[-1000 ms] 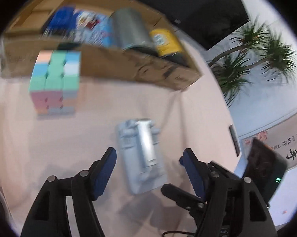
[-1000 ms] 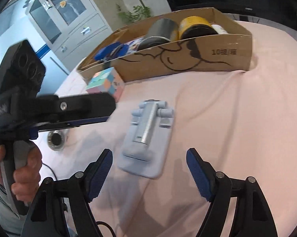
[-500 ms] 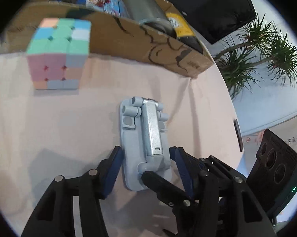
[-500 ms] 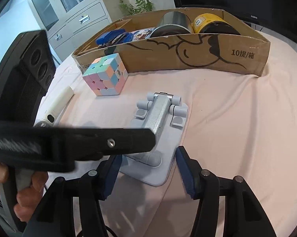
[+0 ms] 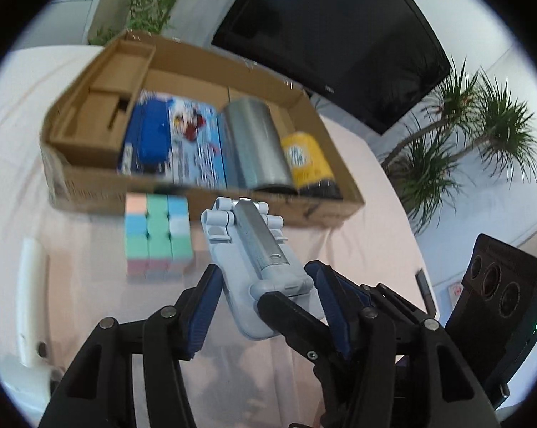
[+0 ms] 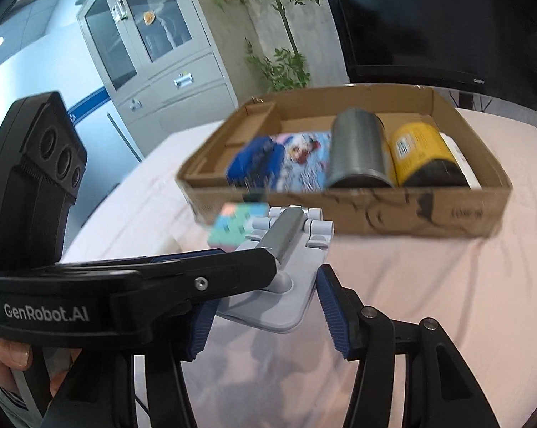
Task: Organize rigid objects
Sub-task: 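Place the white phone stand in the box beside the stapler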
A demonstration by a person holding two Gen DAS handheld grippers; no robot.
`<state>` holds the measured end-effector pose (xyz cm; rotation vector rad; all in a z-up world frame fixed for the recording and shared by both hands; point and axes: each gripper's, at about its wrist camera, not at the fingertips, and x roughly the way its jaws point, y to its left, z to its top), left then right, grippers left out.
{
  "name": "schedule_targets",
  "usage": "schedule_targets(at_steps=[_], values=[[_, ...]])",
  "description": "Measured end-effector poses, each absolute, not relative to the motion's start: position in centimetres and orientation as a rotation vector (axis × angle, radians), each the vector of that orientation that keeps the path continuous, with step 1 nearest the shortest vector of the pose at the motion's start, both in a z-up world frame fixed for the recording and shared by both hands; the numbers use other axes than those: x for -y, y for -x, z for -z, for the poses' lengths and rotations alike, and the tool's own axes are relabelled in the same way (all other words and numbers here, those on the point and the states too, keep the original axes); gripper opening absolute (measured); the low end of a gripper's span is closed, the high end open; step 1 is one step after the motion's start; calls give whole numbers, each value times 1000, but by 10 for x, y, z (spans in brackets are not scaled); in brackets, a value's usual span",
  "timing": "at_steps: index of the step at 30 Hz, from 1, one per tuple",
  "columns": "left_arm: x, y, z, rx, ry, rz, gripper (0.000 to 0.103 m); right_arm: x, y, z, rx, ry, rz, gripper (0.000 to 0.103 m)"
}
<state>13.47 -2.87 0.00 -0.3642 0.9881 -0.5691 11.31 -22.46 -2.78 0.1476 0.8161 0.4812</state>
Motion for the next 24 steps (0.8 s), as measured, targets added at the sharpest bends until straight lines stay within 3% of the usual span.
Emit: schedule_targets(at_steps=[10,17,24], values=[[26,-205,-38,-889,323,546,53,203,-184,-19,-714,-130,-518,53],[32,-261,9,-1030,332,545,53,199,-271,26,-857,-189,-512,53],[36,-248,11,-1035,291,574,53,187,-277,58,-932,-164,-510,53]])
